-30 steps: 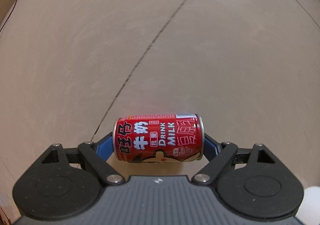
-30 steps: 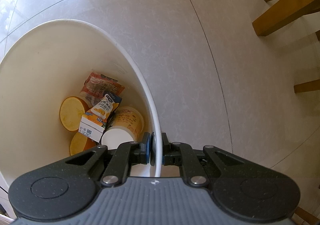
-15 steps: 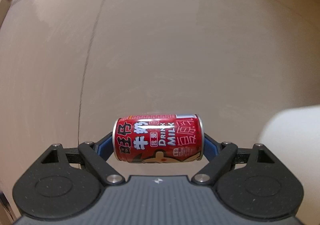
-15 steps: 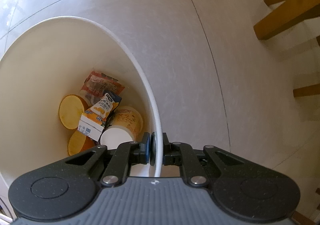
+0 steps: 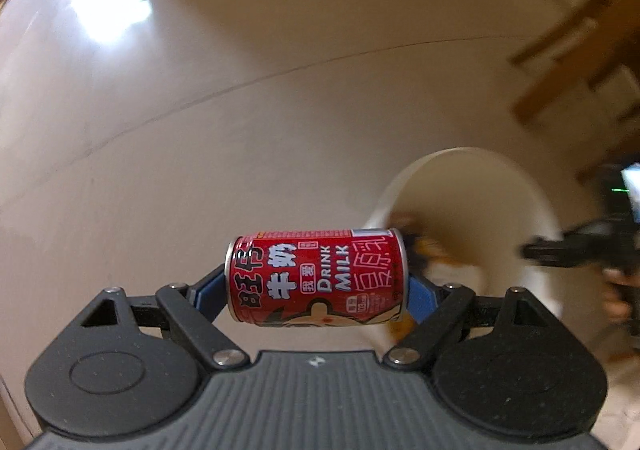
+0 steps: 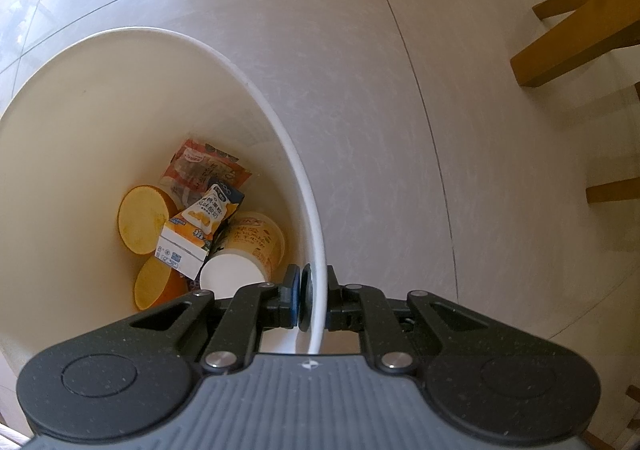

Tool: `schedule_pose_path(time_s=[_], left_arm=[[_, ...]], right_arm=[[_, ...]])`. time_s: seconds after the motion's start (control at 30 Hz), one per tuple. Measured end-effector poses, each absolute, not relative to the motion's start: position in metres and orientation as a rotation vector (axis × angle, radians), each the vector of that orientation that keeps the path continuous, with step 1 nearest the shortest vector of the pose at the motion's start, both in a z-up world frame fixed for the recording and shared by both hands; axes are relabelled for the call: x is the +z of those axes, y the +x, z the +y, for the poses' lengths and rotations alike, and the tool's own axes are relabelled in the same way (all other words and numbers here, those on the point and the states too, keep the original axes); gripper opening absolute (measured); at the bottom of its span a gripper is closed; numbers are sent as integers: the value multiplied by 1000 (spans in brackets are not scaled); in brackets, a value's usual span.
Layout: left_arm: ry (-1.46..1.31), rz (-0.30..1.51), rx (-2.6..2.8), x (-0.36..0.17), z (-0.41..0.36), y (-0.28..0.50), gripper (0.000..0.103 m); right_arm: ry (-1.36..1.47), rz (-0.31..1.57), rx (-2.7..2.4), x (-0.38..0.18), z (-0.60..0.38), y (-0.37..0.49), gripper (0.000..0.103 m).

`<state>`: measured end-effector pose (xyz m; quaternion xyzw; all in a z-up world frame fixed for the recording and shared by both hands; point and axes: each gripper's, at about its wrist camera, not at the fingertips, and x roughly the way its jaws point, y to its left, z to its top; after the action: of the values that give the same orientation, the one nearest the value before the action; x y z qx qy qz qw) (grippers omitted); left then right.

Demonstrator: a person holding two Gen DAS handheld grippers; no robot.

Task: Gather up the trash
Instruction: 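Carry the red can over the wastebasket with the left tool and release it, then release the wastebasket rim with the right tool and set it upright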

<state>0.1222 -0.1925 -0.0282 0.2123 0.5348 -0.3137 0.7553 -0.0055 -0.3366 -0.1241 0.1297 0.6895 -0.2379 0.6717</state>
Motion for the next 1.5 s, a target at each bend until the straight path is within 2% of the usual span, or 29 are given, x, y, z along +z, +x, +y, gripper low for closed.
schedule_pose_path(time_s=[0.27, 0.53, 0.8, 1.07, 1.37, 1.5], left_arm=[[550, 1138, -879, -7, -254, 64, 87], [526, 1214, -900, -40, -270, 36, 87], [508, 1295, -959, -45, -272, 25, 88], [540, 1177, -931, -17, -266, 16, 95], [655, 953, -817, -18, -251, -4, 97], [649, 928, -749, -30, -237, -12, 98]], right_arm=[[290, 1552, -541, -125, -338, -6, 13], [288, 1552, -542, -125, -338, -5, 14], [277, 1554, -542, -125, -337, -5, 14], [281, 1552, -541, -126, -337, -6, 14], [266, 1553, -545, -126, -332, -6, 15], [273, 1539, -536, -122, -329, -7, 22]])
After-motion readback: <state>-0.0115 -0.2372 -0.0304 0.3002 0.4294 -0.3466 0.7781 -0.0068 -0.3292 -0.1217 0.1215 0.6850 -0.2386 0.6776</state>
